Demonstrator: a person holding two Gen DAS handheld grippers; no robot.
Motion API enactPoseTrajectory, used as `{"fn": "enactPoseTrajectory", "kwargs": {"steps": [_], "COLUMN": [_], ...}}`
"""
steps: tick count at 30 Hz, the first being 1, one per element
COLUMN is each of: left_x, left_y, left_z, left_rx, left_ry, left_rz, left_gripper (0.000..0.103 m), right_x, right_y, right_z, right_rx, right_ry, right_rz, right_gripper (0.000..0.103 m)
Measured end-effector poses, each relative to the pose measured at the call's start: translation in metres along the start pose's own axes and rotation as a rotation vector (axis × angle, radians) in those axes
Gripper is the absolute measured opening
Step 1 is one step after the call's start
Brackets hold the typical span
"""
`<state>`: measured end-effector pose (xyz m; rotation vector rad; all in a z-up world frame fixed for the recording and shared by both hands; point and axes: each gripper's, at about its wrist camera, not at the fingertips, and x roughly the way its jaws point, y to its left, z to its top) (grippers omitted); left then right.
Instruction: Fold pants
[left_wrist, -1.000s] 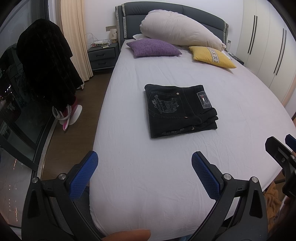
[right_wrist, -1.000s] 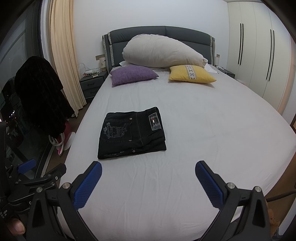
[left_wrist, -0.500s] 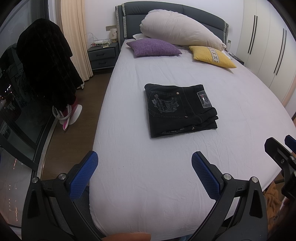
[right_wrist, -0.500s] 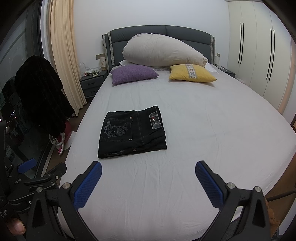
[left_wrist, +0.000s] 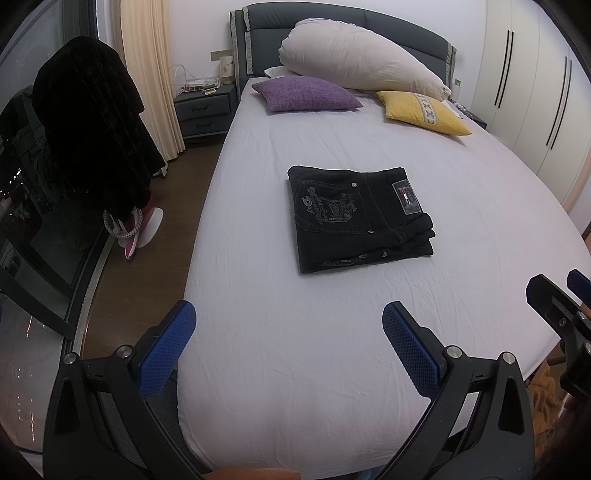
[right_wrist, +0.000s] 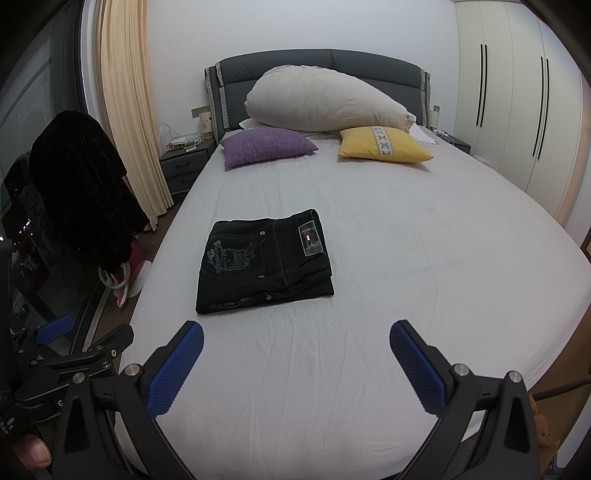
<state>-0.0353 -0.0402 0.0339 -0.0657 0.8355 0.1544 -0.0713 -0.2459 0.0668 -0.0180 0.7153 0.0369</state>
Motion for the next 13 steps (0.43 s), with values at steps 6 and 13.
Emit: {"fn": "enactPoseTrajectory", "kwargs": {"steps": [6, 13], "left_x": [-0.0006, 0.0021], "left_y": [0.0000, -0.0007], "left_z": [0.0001, -0.0045], "left_rx": [0.001, 0.014], "left_ry": [-0.001, -0.012], "left_rz": [0.001, 0.011], "left_gripper": [0.103, 0.103], "right_x": [-0.0005, -0.0002], "right_y": [-0.0005, -0.0017], "right_z": [0.0008, -0.0004], "right_rx": [0.000, 0.002], "right_ry": [0.002, 0.005], "right_rz": [0.001, 0.002], "right_gripper": [0.103, 0.103]}}
